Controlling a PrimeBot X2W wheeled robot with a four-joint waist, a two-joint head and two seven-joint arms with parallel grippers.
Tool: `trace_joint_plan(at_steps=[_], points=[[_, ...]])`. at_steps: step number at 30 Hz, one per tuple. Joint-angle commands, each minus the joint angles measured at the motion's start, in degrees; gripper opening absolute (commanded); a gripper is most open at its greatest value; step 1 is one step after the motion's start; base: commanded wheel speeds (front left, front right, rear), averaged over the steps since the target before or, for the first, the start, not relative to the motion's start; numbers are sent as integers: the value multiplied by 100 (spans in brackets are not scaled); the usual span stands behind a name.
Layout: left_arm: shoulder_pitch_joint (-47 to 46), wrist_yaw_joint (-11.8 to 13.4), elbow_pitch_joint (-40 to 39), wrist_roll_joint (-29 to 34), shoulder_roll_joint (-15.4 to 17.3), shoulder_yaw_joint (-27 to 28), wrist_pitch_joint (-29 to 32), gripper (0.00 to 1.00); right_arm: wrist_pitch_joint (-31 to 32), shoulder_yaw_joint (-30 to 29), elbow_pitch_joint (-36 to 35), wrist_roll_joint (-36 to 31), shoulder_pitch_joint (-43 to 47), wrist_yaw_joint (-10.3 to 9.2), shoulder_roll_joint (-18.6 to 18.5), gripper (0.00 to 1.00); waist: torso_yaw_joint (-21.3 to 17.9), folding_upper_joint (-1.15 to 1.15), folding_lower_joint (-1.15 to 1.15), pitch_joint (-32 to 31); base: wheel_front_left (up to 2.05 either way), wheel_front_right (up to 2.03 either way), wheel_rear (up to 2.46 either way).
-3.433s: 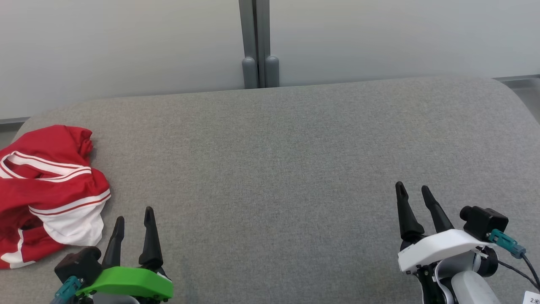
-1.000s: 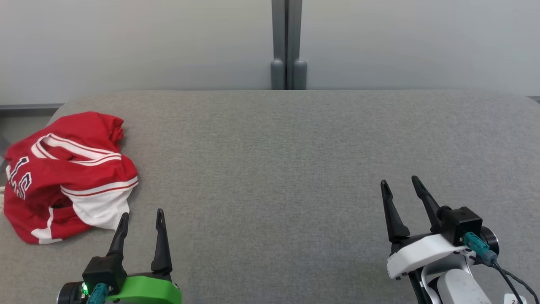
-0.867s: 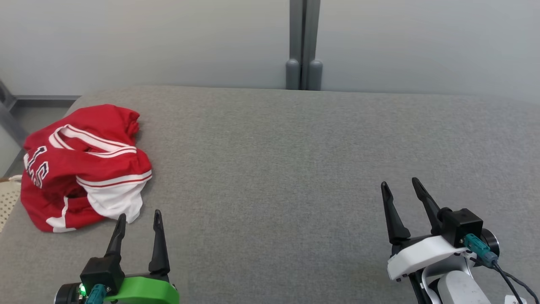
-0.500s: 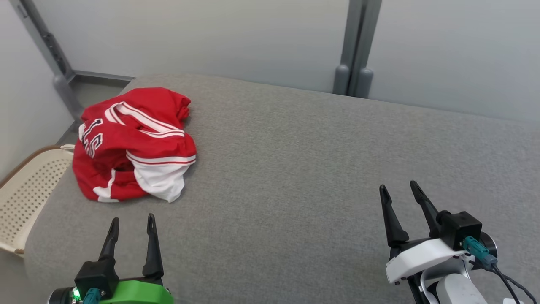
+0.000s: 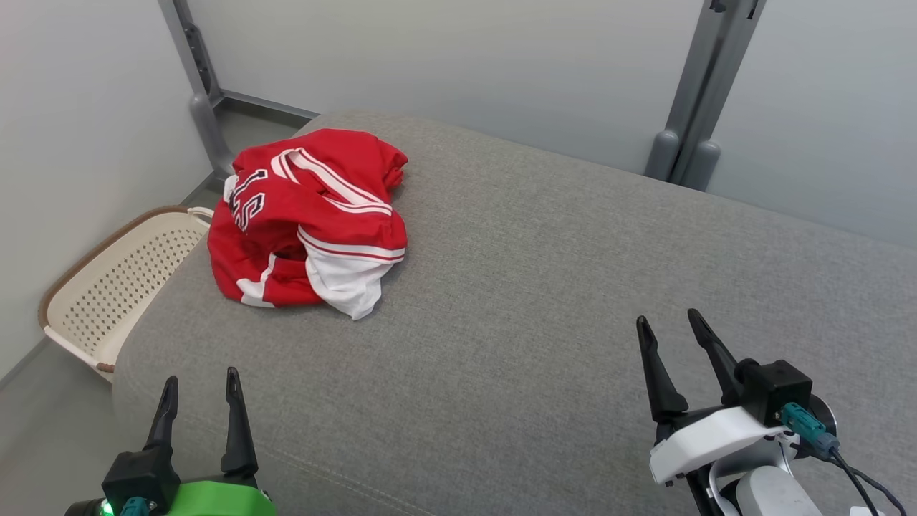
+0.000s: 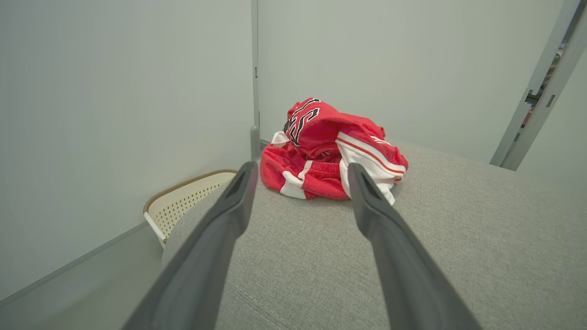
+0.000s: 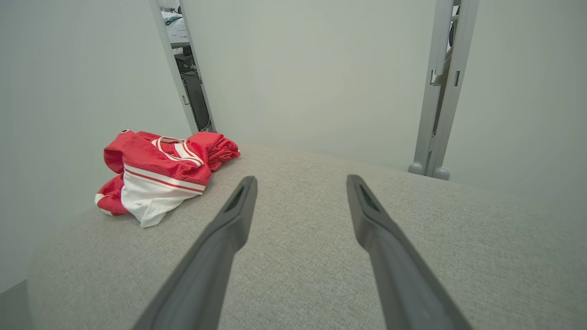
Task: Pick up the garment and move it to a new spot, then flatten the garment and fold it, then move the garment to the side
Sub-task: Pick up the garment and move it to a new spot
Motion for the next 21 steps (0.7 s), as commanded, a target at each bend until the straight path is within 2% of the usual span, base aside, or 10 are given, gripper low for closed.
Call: trace_joint_plan(at_steps=[1,9,17,21], points=[[87,-21,-19,0,14,6,-5,100,-18,4,4,14,57,-1,-22,100,108,0,0,-8,0,0,0],[151,53,-82,-6,4,-11,-5,100,-18,37,-17,9,88,-2,-22,100,197,0,0,-8,0,0,0],[34,158,-18,-134,-1,78,-4,100,-18,130,25,-39,6,-2,-22,100,85,0,0,77,0,0,0],[-411,45,376,-334,55,125,53,100,-18,189,35,-112,-100,-2,-23,100,-64,0,0,241,0,0,0]])
